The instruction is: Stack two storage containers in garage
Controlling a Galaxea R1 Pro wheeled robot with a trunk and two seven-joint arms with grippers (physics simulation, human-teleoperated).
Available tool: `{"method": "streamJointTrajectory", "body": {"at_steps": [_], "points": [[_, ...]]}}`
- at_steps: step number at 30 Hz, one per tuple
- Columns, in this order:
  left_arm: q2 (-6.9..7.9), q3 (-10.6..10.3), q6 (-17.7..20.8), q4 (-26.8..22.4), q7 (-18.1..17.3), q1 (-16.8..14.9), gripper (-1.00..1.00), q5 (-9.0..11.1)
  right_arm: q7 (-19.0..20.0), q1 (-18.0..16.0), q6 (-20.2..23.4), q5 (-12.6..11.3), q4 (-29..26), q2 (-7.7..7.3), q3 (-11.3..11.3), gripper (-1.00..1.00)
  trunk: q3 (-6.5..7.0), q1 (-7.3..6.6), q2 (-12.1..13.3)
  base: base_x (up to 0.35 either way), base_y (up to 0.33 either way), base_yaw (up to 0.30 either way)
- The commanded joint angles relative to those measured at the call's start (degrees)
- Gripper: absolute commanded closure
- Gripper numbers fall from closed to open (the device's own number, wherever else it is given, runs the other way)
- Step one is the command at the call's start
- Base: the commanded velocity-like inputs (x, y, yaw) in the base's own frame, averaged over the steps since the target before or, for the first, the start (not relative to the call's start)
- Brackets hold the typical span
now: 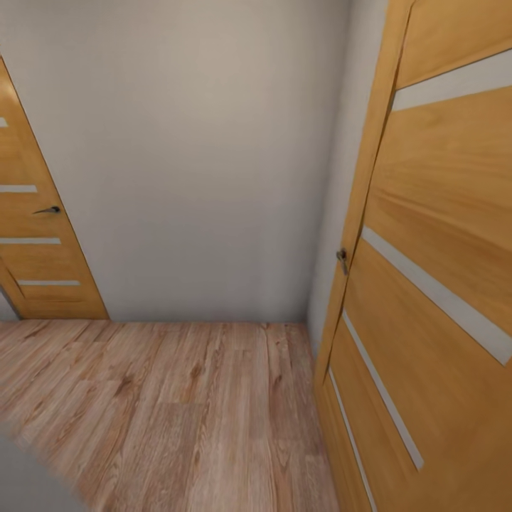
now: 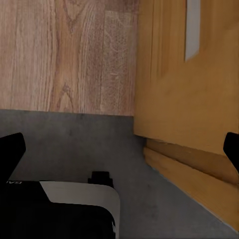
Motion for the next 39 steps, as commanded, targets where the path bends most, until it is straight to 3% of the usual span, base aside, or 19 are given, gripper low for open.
{"method": "streamJointTrajectory", "body": {"at_steps": [1,7,23,39], "points": [[-0.03,0.1,-0.2,0.0,0.0,0.0,-1.0,0.5,-0.4,0.0,-0.1,0.1,0.0,-0.02,0.4,-1.0,-0.1,0.05,-0.1,0.32,0.0,0.0],[-0.03,0.1,-0.2,0.0,0.0,0.0,-1.0,0.5,-0.3,0.0,-0.1,0.1,0.0,-0.02,0.4,-1.0,-0.1,0.05,-0.1,0.267,0.0,0.0],[-0.03,0.1,-0.2,0.0,0.0,0.0,-1.0,0.6,-0.3,0.0,-0.1,0.1,0.0,-0.02,0.4,-1.0,-0.1,0.05,-0.1,0.029,0.0,0.0],[-0.03,0.1,-0.2,0.0,0.0,0.0,-1.0,0.6,-0.3,0.0,-0.1,0.1,0.0,-0.02,0.4,-1.0,-0.1,0.05,-0.1,0.288,0.0,0.0]]}}
